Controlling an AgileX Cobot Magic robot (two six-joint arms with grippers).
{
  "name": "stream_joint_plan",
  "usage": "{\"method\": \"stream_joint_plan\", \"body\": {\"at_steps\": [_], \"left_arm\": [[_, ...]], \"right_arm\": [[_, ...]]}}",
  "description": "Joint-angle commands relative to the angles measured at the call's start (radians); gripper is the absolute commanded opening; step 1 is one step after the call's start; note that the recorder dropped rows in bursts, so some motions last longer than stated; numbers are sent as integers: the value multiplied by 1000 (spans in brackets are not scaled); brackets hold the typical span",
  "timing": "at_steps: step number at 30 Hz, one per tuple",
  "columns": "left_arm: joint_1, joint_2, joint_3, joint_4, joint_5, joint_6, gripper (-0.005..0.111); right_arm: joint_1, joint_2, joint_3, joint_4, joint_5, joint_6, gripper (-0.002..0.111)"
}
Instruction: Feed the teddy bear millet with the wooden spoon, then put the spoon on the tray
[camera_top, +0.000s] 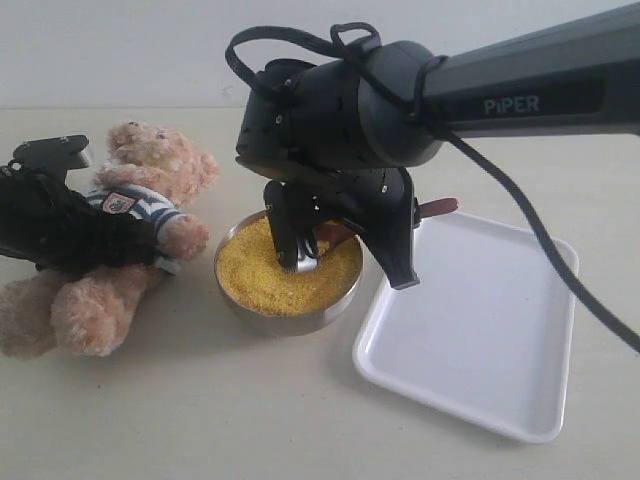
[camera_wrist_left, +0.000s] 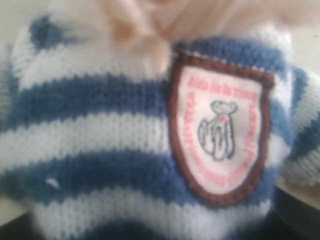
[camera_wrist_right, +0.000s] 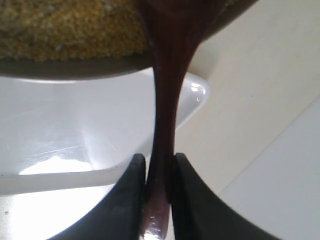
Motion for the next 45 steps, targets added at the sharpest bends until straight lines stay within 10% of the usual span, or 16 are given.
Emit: {"method": "stream_joint_plan", "body": {"at_steps": [1,45], "left_arm": [[0,2,3,-10,-1,5,4],[0,-144,41,42,52,28,4]], "right_arm": [[-2,-13,3,-15,5,12,0],[-80,-96,3,283,5,-25,0]]}}
